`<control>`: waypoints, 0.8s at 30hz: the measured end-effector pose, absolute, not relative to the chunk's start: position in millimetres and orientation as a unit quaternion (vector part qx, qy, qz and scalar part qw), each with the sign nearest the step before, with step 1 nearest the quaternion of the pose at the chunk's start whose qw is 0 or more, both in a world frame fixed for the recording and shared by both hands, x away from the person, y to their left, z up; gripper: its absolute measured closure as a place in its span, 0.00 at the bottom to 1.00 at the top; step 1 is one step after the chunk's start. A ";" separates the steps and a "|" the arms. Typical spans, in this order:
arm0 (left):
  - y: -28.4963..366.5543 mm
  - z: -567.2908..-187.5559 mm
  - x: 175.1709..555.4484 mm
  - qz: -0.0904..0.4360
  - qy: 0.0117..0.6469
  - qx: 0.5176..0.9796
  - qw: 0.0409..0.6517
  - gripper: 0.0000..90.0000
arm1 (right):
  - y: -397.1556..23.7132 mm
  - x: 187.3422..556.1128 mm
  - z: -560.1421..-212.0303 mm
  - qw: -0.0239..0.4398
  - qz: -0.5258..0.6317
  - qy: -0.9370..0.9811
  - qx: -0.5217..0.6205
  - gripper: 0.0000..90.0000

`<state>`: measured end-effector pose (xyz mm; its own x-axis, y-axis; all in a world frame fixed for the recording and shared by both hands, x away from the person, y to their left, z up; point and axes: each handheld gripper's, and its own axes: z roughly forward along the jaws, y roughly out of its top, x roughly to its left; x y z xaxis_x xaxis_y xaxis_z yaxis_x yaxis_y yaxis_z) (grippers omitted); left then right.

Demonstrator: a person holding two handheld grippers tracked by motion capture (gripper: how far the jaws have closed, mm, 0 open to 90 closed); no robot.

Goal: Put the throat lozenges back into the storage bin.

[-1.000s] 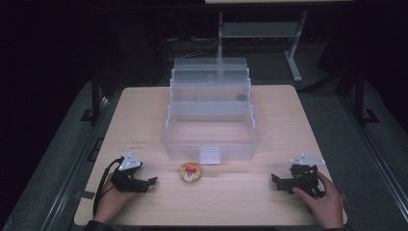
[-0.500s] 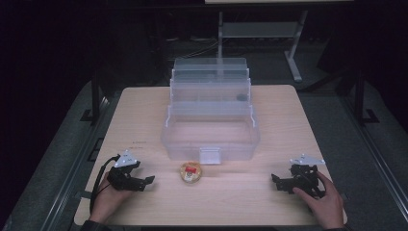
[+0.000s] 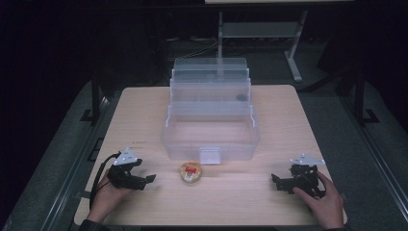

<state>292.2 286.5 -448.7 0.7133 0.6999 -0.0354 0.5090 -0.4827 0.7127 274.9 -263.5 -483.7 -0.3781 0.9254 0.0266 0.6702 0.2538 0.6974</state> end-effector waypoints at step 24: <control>256.8 -440.6 295.3 0.113 0.319 0.867 0.366 0.15 | -263.4 274.9 -483.6 0.200 0.319 0.766 0.521 0.00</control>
<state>295.3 256.8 -440.6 0.7714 0.6352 -0.0372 0.4695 -0.5288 0.7071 274.9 -263.4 -483.6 -0.3780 0.9254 0.0269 0.6704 0.2535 0.6974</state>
